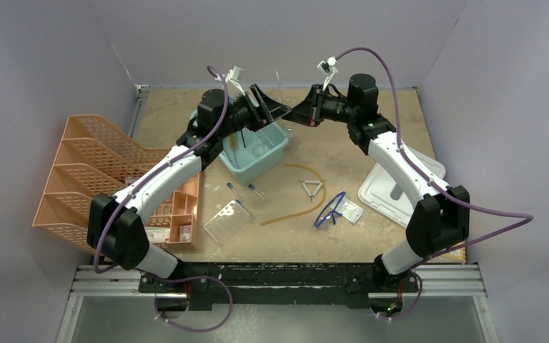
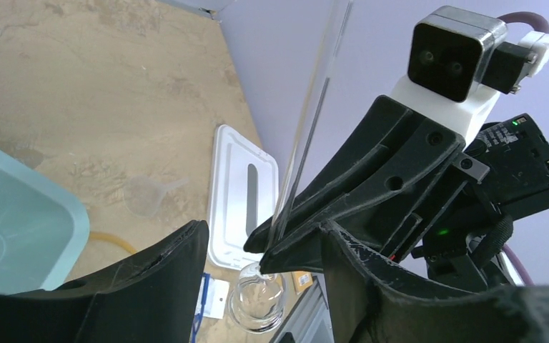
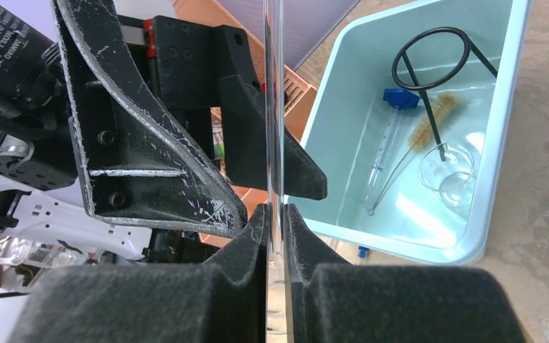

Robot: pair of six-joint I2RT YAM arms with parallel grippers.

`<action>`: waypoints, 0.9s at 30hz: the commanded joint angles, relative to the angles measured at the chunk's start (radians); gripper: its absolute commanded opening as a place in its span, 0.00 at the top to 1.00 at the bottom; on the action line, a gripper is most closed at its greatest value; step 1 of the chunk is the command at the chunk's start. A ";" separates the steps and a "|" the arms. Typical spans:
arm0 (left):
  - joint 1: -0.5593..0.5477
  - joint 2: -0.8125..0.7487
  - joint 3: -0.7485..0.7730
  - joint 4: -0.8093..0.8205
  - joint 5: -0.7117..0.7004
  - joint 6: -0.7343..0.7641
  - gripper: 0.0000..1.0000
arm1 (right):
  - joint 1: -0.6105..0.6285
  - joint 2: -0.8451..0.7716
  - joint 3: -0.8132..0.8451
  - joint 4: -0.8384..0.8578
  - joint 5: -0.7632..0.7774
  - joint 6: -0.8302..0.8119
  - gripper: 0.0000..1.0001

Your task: Organize the chemistry lab equipment

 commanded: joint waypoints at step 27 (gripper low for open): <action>-0.006 -0.012 -0.030 0.089 -0.061 -0.069 0.62 | 0.013 0.033 0.051 0.058 -0.070 0.077 1.00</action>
